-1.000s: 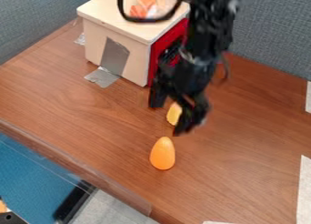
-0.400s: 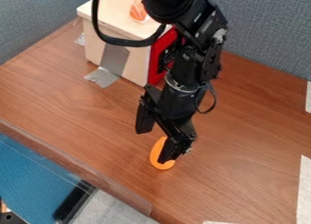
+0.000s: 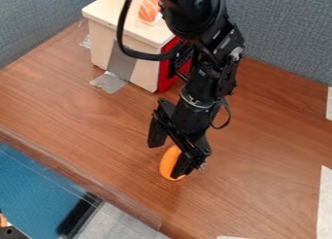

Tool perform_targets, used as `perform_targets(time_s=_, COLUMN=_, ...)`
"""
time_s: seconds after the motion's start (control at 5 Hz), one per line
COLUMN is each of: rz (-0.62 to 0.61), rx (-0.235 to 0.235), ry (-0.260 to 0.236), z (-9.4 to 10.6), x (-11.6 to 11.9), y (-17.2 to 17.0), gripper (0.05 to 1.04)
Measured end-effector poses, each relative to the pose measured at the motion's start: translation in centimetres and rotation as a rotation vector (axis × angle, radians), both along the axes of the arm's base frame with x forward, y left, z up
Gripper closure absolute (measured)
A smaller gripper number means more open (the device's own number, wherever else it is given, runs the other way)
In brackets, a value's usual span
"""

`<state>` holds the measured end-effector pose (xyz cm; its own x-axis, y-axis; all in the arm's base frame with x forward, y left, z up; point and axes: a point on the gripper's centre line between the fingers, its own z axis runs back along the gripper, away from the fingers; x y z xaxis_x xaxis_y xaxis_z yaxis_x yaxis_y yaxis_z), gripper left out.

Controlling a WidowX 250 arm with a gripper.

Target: Move the object away from each other

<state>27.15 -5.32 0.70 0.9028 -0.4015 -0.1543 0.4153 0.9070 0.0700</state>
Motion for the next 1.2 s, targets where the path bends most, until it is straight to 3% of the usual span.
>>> perform_targets(time_s=0.2, rz=0.036, rx=-0.017, ry=0.003, z=-0.6, x=0.4, y=0.1, gripper=0.141)
perform_targets(time_s=0.4, rz=0.035, rx=-0.029, ry=0.005, z=-0.6, x=0.5, y=0.1, gripper=0.420)
perform_targets(time_s=0.6, rz=0.050, rx=-0.035, ry=0.028, z=-0.4, x=0.3, y=0.6, gripper=0.464)
perform_targets(time_s=0.8, rz=0.084, rx=-0.063, ry=0.007, z=1.0, x=1.1, y=2.0, gripper=0.464)
perform_targets(time_s=1.2, rz=0.272, rx=-0.120, ry=-0.078, z=4.0, x=3.7, y=9.2, gripper=0.464)
